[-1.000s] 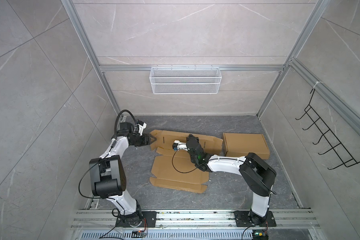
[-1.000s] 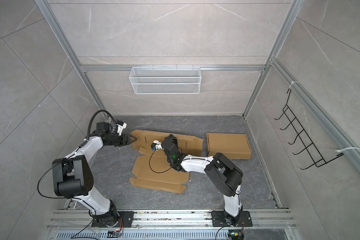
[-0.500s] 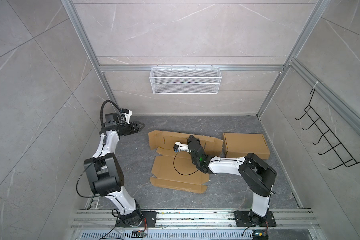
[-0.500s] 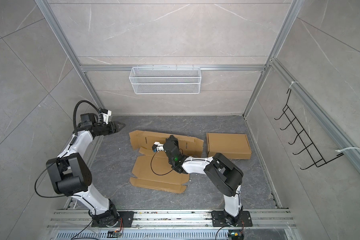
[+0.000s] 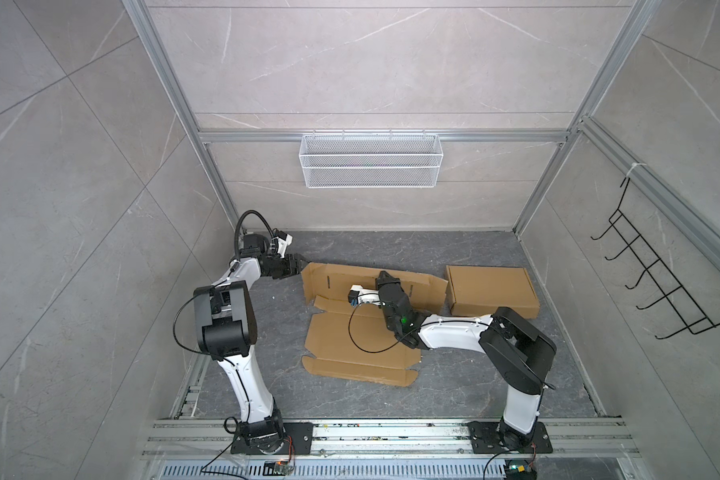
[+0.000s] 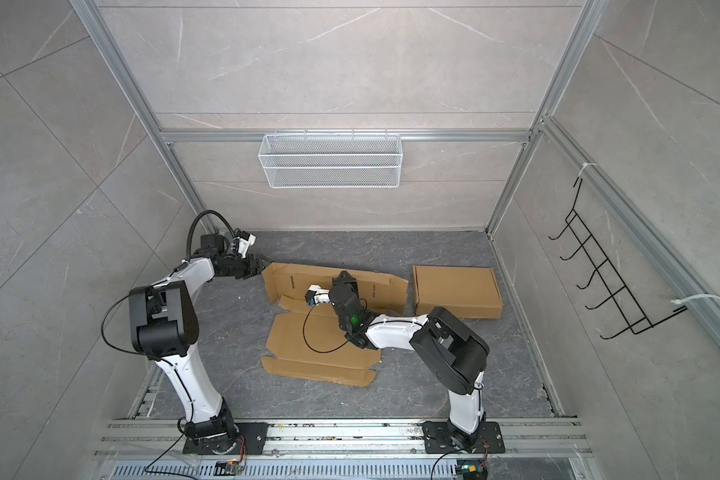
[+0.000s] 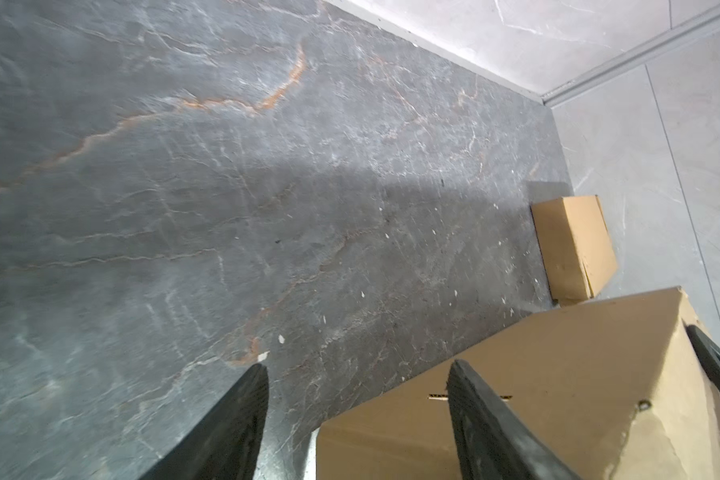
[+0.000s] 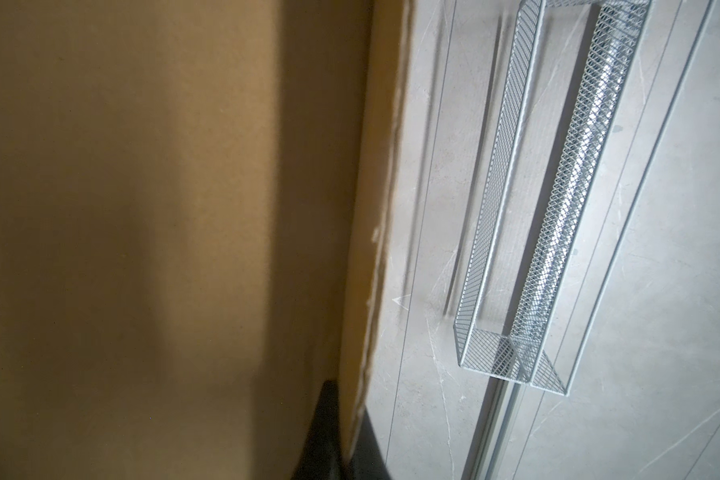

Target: Fold the paper box

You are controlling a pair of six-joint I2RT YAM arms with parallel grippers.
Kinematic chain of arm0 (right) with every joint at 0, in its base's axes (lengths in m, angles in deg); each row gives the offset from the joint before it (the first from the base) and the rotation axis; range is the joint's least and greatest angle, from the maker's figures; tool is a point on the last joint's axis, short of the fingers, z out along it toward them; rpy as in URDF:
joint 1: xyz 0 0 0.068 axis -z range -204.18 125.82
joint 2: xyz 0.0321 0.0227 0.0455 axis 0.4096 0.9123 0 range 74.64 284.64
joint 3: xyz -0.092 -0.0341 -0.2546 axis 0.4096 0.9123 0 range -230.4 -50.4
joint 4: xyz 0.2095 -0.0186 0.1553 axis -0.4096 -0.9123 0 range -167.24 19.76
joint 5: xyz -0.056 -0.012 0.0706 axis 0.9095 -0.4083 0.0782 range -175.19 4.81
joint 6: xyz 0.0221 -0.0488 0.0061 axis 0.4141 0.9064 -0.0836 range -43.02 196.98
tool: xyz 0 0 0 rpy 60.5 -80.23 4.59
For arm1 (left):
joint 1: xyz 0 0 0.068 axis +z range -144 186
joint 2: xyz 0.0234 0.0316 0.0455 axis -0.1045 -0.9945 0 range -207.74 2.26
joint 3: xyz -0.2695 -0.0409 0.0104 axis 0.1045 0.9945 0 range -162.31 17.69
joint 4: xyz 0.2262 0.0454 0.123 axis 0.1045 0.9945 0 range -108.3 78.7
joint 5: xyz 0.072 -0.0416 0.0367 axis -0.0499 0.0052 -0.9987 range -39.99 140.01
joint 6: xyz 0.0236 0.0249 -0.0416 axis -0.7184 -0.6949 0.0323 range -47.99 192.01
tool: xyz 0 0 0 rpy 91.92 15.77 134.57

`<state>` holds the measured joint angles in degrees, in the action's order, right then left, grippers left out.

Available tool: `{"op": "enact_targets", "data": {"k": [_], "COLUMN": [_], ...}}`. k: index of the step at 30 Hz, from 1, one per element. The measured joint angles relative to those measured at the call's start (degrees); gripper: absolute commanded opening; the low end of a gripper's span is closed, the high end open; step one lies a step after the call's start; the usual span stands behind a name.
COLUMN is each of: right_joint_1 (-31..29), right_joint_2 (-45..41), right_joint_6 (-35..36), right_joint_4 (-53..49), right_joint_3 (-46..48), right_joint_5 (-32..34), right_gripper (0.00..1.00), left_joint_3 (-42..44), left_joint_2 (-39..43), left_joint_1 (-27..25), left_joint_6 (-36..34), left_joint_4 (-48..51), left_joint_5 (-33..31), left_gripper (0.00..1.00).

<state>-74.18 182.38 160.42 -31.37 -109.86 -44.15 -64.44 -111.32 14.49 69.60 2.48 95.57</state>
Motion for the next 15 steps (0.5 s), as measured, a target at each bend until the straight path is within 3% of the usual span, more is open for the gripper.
{"op": "enact_targets", "data": {"k": [15], "right_joint_1": [0.0], "right_joint_2": [-0.8], "right_joint_6": [0.3], "right_joint_4": [0.4], "right_joint_3": [0.7], "right_joint_5": [-0.1], "right_gripper": [0.0], "left_joint_3": [6.7], "left_joint_2": [8.2], "left_joint_1": [-0.3], "left_joint_6": [-7.3], "left_joint_4": [5.6], "left_joint_5": [1.1], "left_gripper": [0.71]}}
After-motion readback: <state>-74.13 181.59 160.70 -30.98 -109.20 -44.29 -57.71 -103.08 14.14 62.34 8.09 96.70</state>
